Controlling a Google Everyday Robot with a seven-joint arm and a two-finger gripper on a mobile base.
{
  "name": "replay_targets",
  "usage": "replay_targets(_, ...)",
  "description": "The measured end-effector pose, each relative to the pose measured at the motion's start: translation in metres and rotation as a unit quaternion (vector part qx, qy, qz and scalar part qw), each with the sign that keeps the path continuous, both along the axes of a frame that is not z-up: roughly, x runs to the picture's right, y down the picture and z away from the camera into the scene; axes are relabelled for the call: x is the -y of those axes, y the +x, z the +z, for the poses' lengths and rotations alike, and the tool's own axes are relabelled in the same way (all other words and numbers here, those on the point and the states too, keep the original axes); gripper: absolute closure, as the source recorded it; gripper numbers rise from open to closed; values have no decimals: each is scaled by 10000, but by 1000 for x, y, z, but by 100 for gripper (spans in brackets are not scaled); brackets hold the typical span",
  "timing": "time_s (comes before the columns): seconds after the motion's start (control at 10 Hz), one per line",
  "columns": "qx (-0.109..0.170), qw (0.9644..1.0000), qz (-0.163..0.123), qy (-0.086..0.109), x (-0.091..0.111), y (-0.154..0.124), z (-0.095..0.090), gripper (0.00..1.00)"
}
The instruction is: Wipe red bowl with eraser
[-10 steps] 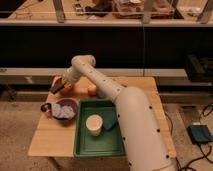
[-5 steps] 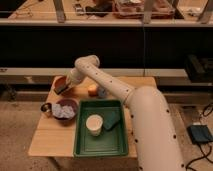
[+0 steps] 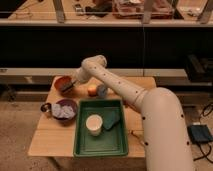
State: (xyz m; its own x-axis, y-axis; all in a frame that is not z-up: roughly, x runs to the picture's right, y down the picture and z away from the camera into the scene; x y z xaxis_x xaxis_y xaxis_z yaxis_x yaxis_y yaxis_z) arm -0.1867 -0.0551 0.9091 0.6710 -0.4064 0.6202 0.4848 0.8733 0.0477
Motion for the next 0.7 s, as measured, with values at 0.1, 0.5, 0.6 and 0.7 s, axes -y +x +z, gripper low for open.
replay_targets(0.1, 7, 10000, 57, -16, 0, -2, 4, 100)
replay_targets(0.5, -303, 9979, 563, 142, 17, -7, 19, 100)
replay_targets(0.6, -387, 9972, 611, 183, 23, -12, 22, 100)
replay_targets(0.7, -426, 9969, 626, 200, 28, -16, 24, 100)
